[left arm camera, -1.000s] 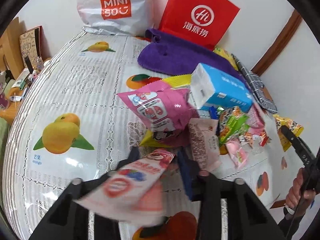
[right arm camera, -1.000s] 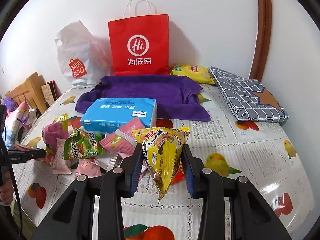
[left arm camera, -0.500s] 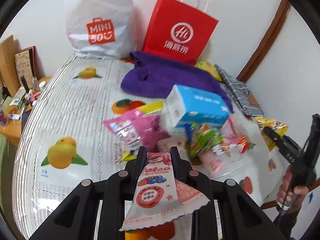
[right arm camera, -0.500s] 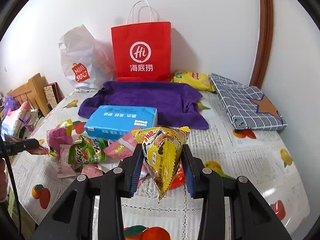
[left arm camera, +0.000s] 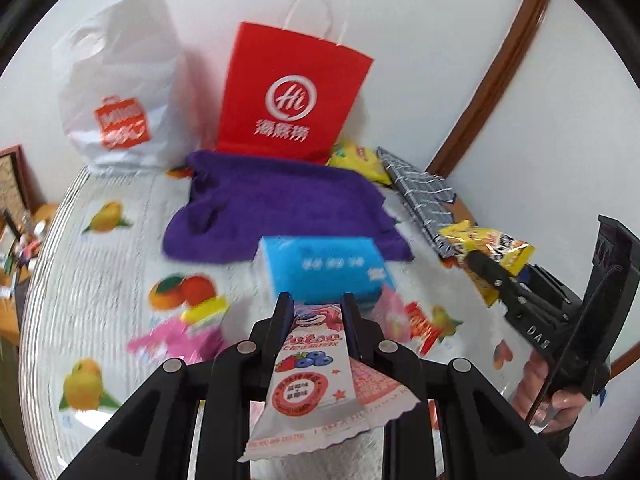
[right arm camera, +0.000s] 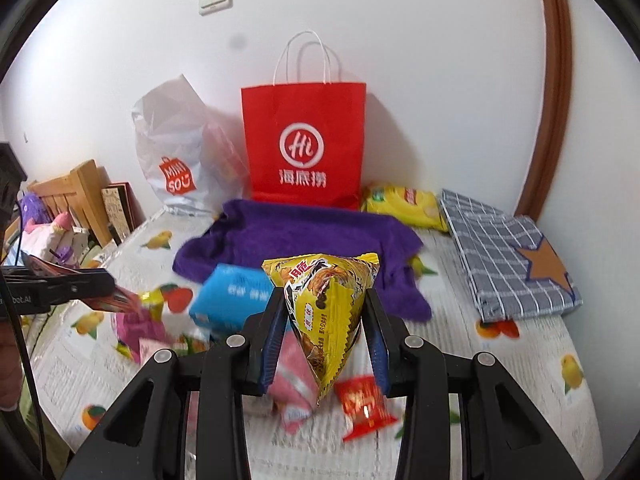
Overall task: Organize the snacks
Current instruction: 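Grasp the pink ice-pop wrapper with the left gripper while the right gripper holds the yellow pack, then carry both snacks over the purple towel and open the right gripper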
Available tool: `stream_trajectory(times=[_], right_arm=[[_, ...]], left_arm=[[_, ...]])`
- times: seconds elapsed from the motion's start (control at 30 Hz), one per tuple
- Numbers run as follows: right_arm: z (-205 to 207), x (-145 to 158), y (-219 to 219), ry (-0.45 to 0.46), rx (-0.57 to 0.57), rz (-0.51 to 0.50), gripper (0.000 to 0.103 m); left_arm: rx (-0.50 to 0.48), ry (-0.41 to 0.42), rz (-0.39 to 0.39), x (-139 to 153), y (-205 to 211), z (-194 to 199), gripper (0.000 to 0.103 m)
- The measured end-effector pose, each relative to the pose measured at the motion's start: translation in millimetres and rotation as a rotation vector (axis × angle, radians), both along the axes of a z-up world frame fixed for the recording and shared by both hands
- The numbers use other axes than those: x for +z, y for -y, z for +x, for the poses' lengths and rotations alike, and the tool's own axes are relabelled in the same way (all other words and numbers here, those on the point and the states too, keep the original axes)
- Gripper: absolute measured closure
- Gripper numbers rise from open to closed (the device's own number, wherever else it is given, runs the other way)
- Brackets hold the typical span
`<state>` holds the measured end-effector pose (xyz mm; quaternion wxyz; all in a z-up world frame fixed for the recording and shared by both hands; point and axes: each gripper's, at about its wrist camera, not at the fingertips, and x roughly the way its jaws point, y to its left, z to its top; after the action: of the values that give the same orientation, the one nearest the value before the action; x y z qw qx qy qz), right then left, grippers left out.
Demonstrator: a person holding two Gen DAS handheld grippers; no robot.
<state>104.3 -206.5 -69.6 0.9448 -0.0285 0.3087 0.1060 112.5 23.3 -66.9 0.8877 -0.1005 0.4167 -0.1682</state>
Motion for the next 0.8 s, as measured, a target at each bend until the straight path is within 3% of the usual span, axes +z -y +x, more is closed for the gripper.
stream_trajectory(times=[0.4,0.6,0.8], right_arm=[[90.4,43.3,-28.2,0.055,0.032,-0.006,0.065],[133.8,50.5,-34.0,0.072,0.035,0.003,0.065],[176.7,37.5,-30.5,0.043,0.031,0.015,0.065]], left_arm=[[-0.016,0.077,0.051,46.9,22.6,79.8,0.080],[-0.004,0.071,0.053,48.9,14.8,125.3,0.080],[-0.001,0.054,0.056,40.7,7.9,171.7,0.080]])
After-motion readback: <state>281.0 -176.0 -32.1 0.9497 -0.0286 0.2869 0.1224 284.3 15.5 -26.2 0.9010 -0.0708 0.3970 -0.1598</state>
